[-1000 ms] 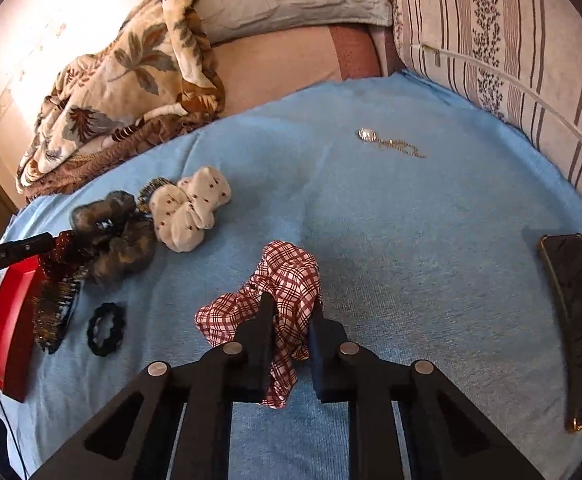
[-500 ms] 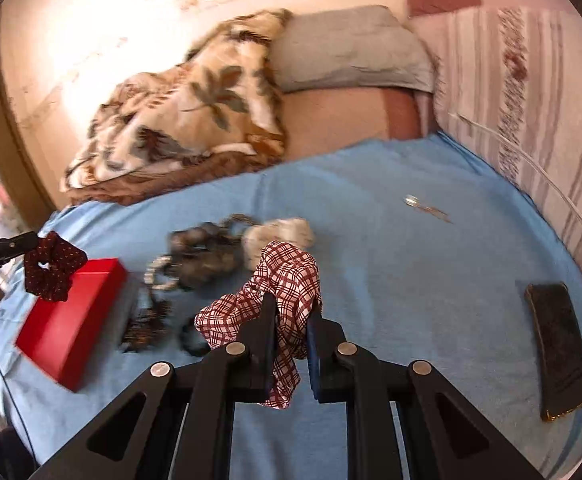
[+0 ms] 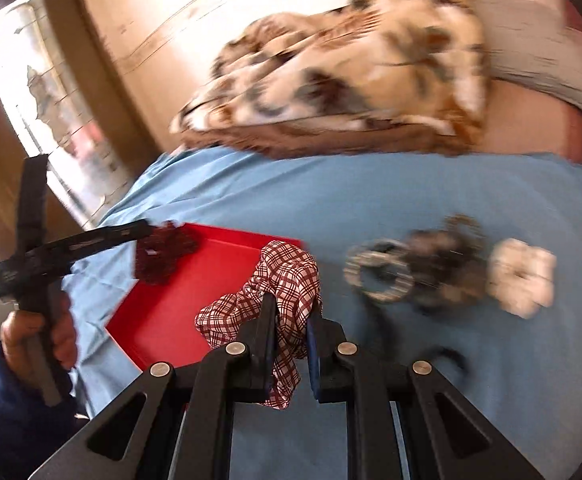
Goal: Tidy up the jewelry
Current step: 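Carry both scrunchies over the red tray and open both tools to drop them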
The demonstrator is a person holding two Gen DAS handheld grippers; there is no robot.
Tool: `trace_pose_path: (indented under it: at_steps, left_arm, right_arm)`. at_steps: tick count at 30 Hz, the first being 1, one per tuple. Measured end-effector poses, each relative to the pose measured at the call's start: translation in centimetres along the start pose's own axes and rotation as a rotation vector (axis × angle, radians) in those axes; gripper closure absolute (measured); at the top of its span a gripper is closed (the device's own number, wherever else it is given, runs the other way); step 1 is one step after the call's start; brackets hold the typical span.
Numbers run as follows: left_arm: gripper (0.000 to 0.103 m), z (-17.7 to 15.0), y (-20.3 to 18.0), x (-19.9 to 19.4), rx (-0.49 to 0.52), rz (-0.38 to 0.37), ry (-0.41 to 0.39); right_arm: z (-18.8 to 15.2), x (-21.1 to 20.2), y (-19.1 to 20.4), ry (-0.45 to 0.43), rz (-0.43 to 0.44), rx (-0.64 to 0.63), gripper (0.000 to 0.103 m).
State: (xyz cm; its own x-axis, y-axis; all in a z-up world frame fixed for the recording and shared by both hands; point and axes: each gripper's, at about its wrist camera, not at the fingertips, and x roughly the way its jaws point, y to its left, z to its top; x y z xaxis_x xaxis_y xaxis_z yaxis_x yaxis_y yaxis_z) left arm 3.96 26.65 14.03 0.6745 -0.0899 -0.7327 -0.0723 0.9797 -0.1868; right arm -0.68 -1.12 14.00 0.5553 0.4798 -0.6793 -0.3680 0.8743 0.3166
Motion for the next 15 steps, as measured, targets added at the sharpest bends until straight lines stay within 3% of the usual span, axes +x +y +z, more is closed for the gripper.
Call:
trace_pose_path:
  at_steps: [6, 15]
  left_arm:
    - [0.100, 2.1, 4.3, 4.8, -0.042, 0.091, 0.038]
    - [0.096, 2.0, 7.7, 6.7, -0.104, 0.092, 0.052]
  right_arm:
    - [2.8, 9.0, 4.1, 0.091, 0.079, -0.017, 0.088]
    - [3.9, 17.7, 6.4, 0.185, 0.088, -0.010, 0.088]
